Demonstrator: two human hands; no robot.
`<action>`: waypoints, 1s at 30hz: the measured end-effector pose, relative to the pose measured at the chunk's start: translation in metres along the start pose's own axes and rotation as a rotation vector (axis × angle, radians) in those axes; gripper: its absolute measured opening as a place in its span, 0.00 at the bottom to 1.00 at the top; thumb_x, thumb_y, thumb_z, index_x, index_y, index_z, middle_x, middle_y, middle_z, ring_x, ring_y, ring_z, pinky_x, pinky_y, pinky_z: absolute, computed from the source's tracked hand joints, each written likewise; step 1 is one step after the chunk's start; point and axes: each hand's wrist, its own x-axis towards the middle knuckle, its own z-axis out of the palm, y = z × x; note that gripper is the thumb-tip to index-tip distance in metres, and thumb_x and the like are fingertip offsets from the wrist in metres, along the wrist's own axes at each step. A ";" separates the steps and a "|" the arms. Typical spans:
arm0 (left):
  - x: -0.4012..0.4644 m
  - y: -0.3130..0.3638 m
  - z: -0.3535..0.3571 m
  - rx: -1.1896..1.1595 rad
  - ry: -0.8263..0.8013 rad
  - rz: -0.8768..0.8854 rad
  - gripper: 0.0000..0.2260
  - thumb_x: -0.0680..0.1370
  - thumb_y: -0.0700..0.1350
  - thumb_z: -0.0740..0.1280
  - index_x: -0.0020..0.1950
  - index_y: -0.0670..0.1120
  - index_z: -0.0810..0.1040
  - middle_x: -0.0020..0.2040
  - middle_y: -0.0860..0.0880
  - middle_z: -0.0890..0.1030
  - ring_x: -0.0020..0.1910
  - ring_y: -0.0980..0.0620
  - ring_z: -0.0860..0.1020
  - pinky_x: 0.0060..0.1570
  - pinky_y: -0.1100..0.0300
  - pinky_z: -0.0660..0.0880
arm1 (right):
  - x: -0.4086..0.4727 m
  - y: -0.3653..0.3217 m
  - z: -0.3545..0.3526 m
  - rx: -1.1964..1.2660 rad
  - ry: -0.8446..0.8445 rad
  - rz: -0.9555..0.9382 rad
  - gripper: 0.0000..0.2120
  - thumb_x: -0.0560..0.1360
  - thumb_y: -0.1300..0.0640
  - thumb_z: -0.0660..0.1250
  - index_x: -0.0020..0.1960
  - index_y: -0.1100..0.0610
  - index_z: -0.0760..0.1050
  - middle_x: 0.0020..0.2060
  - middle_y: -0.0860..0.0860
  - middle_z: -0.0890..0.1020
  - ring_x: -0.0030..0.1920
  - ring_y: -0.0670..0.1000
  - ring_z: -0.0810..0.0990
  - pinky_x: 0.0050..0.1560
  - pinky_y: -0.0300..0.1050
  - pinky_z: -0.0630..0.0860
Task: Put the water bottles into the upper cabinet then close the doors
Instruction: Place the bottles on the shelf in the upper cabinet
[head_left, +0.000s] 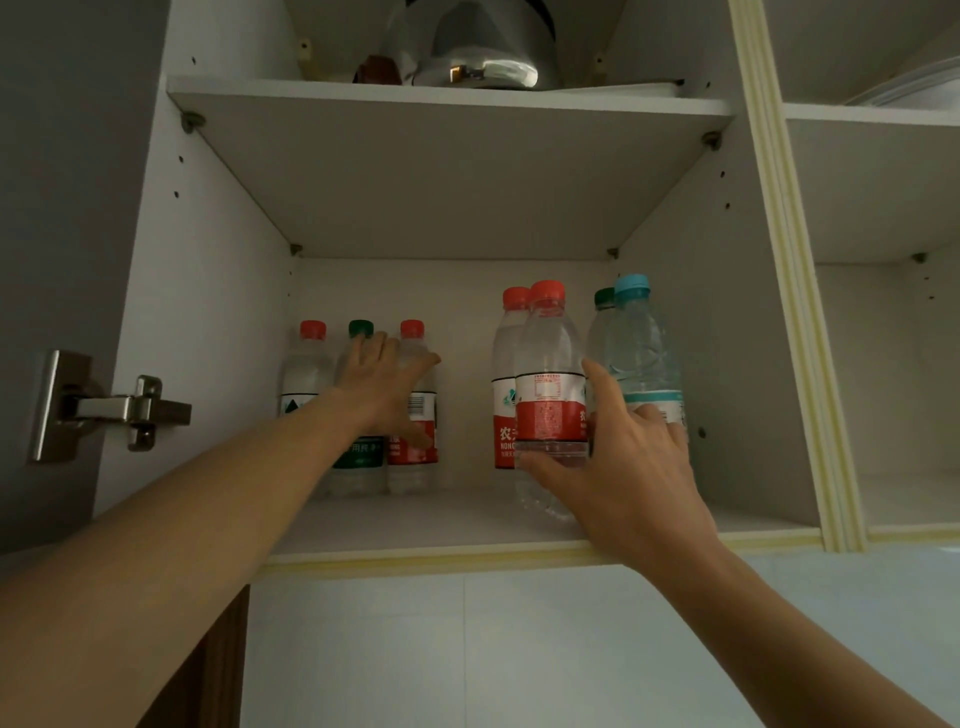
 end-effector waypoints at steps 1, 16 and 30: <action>0.000 -0.001 0.001 0.007 -0.007 0.005 0.53 0.63 0.75 0.71 0.80 0.60 0.49 0.77 0.41 0.59 0.77 0.39 0.55 0.76 0.39 0.50 | 0.000 0.000 0.000 0.001 -0.002 0.002 0.47 0.70 0.30 0.68 0.78 0.42 0.45 0.67 0.49 0.76 0.68 0.55 0.69 0.73 0.57 0.60; -0.011 -0.007 -0.006 -0.272 -0.007 -0.050 0.56 0.68 0.60 0.79 0.81 0.61 0.41 0.82 0.42 0.41 0.80 0.37 0.42 0.77 0.36 0.47 | 0.001 0.000 0.000 0.013 0.023 -0.006 0.46 0.70 0.30 0.68 0.78 0.44 0.50 0.64 0.49 0.78 0.65 0.55 0.71 0.71 0.56 0.63; -0.076 0.093 -0.099 -1.403 -0.042 0.033 0.37 0.71 0.61 0.76 0.74 0.53 0.63 0.60 0.50 0.79 0.55 0.51 0.82 0.51 0.48 0.83 | -0.007 -0.003 -0.006 0.107 0.025 -0.065 0.31 0.73 0.33 0.66 0.71 0.41 0.60 0.59 0.46 0.80 0.61 0.51 0.72 0.65 0.54 0.68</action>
